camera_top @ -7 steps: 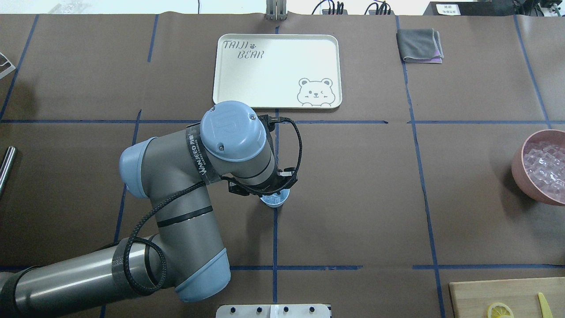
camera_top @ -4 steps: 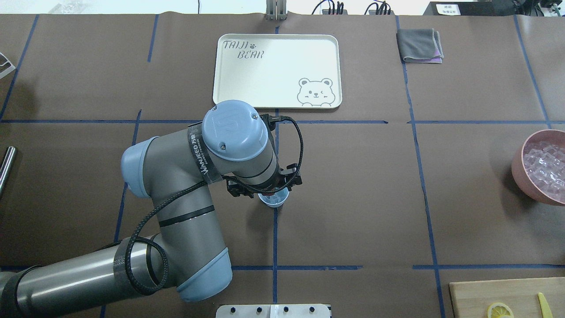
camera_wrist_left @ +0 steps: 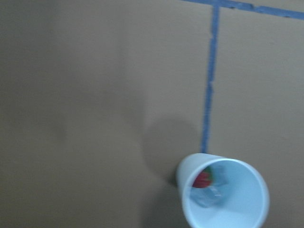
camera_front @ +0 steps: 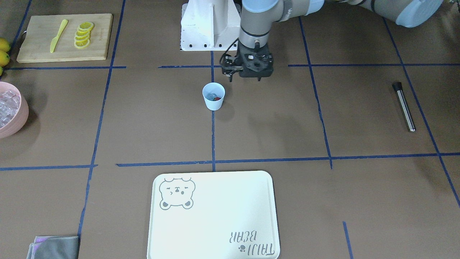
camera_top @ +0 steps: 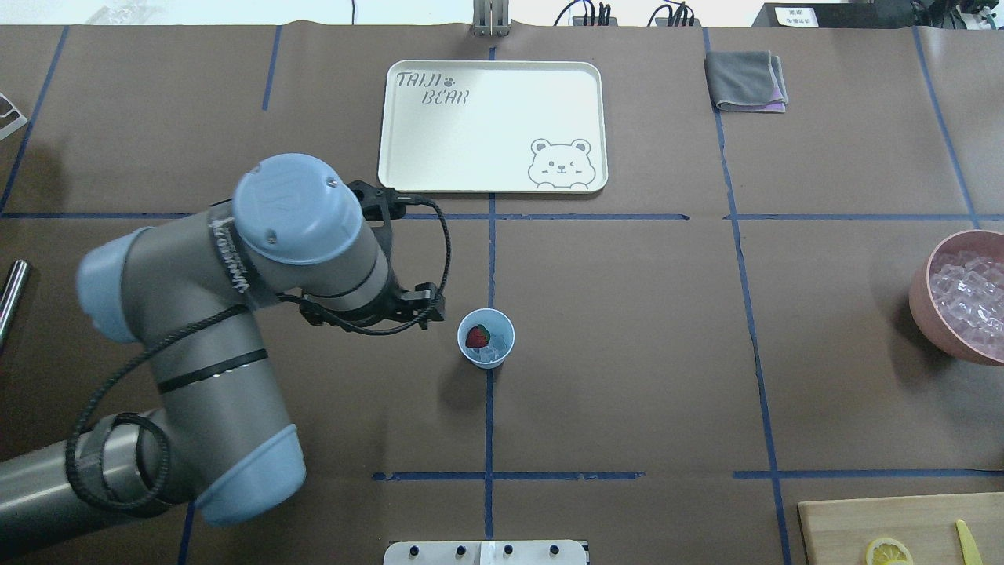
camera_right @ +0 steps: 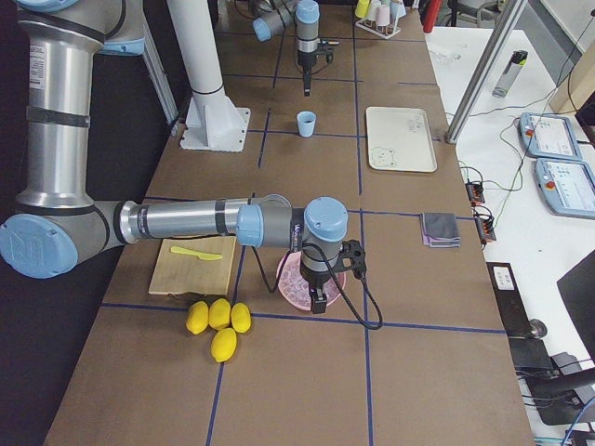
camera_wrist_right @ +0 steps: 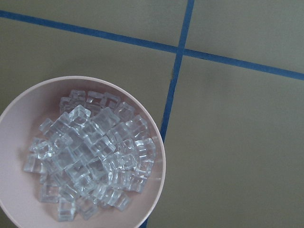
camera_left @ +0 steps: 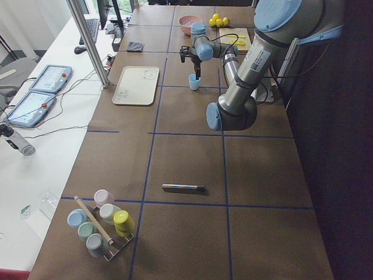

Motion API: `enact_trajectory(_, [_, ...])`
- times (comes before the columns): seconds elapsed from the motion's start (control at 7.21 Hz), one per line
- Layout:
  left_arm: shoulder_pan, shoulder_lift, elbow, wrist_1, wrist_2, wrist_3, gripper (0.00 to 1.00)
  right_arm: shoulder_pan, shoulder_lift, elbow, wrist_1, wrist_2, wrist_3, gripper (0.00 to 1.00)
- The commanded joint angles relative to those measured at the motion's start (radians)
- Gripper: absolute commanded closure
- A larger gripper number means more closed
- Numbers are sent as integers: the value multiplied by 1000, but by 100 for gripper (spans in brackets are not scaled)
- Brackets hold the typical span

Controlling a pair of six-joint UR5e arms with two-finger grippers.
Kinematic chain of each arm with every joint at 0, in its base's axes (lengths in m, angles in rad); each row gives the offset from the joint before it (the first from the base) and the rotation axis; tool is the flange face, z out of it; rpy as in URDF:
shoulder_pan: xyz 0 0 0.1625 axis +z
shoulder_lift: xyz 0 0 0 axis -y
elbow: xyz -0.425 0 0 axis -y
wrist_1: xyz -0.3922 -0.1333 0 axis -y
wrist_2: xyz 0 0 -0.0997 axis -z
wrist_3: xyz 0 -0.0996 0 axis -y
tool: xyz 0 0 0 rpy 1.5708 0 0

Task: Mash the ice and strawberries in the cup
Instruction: 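Withdraw the left gripper from the cup toward the steel rod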

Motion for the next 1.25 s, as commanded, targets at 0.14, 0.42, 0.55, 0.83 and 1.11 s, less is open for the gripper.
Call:
enact_trajectory(0.14, [-347, 275, -81, 44, -210, 556, 0, 0, -1, 2, 0, 1, 0, 1])
enact_trajectory(0.42, [-550, 432, -61, 41, -297, 870, 0, 0, 0, 2, 0, 1, 0, 1])
enact_trajectory(0.55, [-634, 489, -12, 41, -345, 1025, 0, 0, 0, 2, 0, 1, 0, 1])
enact_trajectory(0.83, [-747, 549, 120, -23, -391, 1167, 0, 0, 0, 2, 2, -1, 0, 1])
enact_trajectory(1.11, [-749, 646, 197, -216, -391, 1149, 0, 0, 1, 4, 2, 1, 1, 1])
